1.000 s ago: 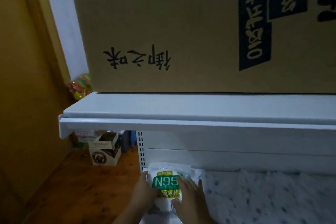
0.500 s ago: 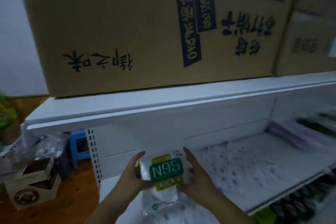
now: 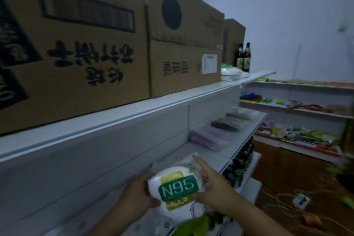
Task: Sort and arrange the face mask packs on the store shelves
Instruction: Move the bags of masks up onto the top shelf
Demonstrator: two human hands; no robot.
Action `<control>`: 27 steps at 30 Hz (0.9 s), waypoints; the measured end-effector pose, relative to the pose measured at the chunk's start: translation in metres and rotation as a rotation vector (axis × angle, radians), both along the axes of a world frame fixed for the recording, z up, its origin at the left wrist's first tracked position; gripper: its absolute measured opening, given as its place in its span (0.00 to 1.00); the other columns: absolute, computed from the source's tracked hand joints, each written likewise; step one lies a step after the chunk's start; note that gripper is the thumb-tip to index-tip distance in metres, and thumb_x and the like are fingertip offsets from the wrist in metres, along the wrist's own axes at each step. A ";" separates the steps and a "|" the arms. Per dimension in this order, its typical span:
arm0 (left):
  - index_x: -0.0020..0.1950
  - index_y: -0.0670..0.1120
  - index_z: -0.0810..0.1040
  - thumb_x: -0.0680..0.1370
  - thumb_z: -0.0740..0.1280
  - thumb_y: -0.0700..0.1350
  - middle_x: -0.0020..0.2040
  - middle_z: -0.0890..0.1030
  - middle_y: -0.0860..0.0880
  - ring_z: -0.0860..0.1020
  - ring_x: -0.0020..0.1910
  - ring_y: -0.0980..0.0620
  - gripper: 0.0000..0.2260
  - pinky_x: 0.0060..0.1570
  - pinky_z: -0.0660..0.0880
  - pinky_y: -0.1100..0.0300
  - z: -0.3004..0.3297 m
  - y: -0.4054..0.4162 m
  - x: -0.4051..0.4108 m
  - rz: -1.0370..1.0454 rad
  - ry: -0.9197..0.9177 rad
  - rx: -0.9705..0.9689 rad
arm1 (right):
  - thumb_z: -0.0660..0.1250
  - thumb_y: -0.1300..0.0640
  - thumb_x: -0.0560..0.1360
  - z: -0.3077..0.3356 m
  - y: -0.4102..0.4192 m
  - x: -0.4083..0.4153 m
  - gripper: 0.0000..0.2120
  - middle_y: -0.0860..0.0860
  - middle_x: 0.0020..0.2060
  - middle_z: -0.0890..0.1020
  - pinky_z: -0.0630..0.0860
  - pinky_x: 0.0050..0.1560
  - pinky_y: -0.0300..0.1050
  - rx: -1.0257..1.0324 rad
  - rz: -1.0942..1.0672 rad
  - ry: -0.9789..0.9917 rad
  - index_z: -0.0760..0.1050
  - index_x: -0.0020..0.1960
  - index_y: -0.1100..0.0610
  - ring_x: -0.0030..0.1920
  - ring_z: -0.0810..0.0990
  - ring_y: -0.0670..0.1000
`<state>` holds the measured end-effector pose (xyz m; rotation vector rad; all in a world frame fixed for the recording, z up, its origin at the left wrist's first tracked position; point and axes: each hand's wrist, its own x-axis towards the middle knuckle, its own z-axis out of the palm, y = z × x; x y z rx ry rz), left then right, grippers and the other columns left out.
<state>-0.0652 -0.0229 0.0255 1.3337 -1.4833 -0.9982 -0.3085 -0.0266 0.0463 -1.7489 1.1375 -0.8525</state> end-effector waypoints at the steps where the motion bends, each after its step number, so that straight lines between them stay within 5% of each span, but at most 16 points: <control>1: 0.43 0.48 0.79 0.54 0.75 0.27 0.35 0.85 0.52 0.82 0.36 0.54 0.24 0.39 0.78 0.56 0.003 -0.010 -0.022 -0.015 -0.029 -0.014 | 0.78 0.59 0.67 0.003 -0.003 -0.021 0.45 0.34 0.60 0.70 0.76 0.51 0.31 -0.004 -0.035 0.012 0.54 0.73 0.39 0.52 0.73 0.27; 6: 0.38 0.44 0.78 0.57 0.76 0.26 0.31 0.83 0.52 0.81 0.33 0.57 0.18 0.35 0.79 0.60 0.021 -0.057 -0.151 -0.078 -0.042 0.033 | 0.79 0.57 0.65 0.024 -0.023 -0.147 0.31 0.35 0.50 0.75 0.78 0.49 0.35 -0.016 -0.258 0.112 0.68 0.60 0.41 0.48 0.77 0.36; 10: 0.42 0.40 0.79 0.53 0.72 0.34 0.39 0.84 0.41 0.82 0.42 0.45 0.18 0.45 0.79 0.49 0.041 -0.086 -0.245 -0.158 -0.029 0.054 | 0.79 0.55 0.64 0.031 -0.039 -0.240 0.20 0.43 0.44 0.77 0.72 0.35 0.30 -0.064 -0.357 0.203 0.74 0.49 0.43 0.40 0.76 0.41; 17: 0.47 0.39 0.78 0.65 0.70 0.23 0.42 0.82 0.41 0.79 0.40 0.46 0.16 0.39 0.77 0.54 0.064 -0.143 -0.363 -0.275 0.004 0.058 | 0.78 0.54 0.64 0.035 -0.087 -0.356 0.19 0.41 0.54 0.73 0.75 0.58 0.43 -0.124 -0.489 0.166 0.73 0.48 0.44 0.56 0.74 0.41; 19: 0.49 0.39 0.78 0.65 0.70 0.24 0.44 0.82 0.39 0.80 0.40 0.44 0.17 0.40 0.77 0.52 0.069 -0.160 -0.384 -0.285 0.011 0.063 | 0.78 0.56 0.65 0.038 -0.105 -0.376 0.18 0.43 0.52 0.79 0.78 0.55 0.46 -0.090 -0.495 0.134 0.74 0.49 0.46 0.54 0.78 0.42; 24: 0.49 0.42 0.78 0.66 0.70 0.24 0.45 0.84 0.41 0.83 0.43 0.44 0.17 0.40 0.80 0.51 0.076 -0.228 -0.416 -0.325 0.058 0.063 | 0.77 0.60 0.67 0.044 -0.161 -0.409 0.15 0.46 0.44 0.84 0.78 0.40 0.34 -0.123 -0.514 0.072 0.76 0.50 0.51 0.44 0.83 0.41; 27: 0.50 0.41 0.79 0.67 0.69 0.25 0.41 0.85 0.45 0.84 0.38 0.49 0.17 0.35 0.78 0.58 0.080 -0.279 -0.436 -0.379 0.102 0.066 | 0.77 0.60 0.68 0.055 -0.203 -0.427 0.12 0.47 0.41 0.85 0.78 0.38 0.35 -0.160 -0.575 0.040 0.78 0.48 0.53 0.41 0.83 0.42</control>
